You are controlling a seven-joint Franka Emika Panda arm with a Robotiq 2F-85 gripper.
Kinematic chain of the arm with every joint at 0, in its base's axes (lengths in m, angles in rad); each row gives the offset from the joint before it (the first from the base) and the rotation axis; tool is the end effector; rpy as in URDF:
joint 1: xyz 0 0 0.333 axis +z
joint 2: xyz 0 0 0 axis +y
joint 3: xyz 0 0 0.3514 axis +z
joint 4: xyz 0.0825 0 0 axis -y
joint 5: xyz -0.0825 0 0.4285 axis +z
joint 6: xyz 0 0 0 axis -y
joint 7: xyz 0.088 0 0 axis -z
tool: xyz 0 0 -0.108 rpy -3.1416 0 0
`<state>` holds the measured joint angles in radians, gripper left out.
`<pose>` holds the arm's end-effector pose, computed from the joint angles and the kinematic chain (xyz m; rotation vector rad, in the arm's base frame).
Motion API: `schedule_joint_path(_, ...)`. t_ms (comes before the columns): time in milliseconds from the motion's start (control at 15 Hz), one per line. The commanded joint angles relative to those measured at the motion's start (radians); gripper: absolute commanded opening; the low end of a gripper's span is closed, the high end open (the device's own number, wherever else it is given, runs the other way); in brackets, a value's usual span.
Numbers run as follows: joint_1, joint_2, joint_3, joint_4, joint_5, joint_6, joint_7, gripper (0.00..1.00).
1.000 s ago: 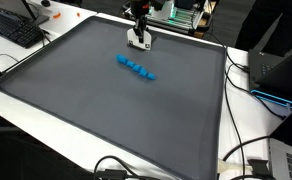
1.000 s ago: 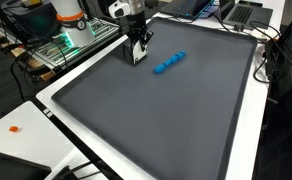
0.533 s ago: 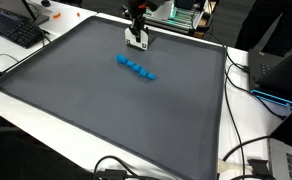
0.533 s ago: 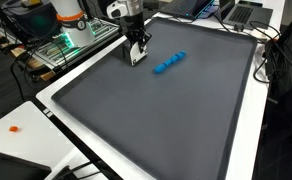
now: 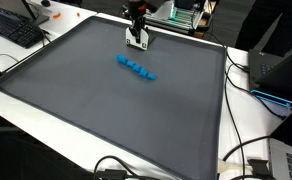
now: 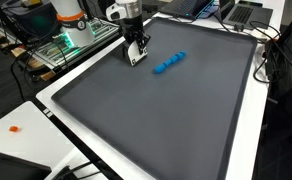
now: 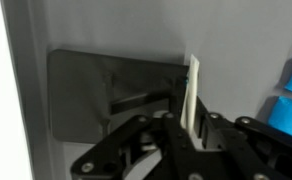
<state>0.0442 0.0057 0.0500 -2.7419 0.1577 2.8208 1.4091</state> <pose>0.4191 0.0318 0.2184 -2.2708 2.0379 -0.0236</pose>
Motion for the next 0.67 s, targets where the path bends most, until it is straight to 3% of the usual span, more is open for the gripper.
schedule_joint_path(0,-0.008,0.028,-0.013,0.0,-0.003,-0.013,-0.039,0.5)
schedule_joint_path(400,-0.015,-0.016,-0.029,0.0,-0.037,-0.013,-0.106,0.96)
schedule_joint_path(600,-0.017,-0.041,-0.031,0.007,-0.037,-0.039,-0.155,1.0)
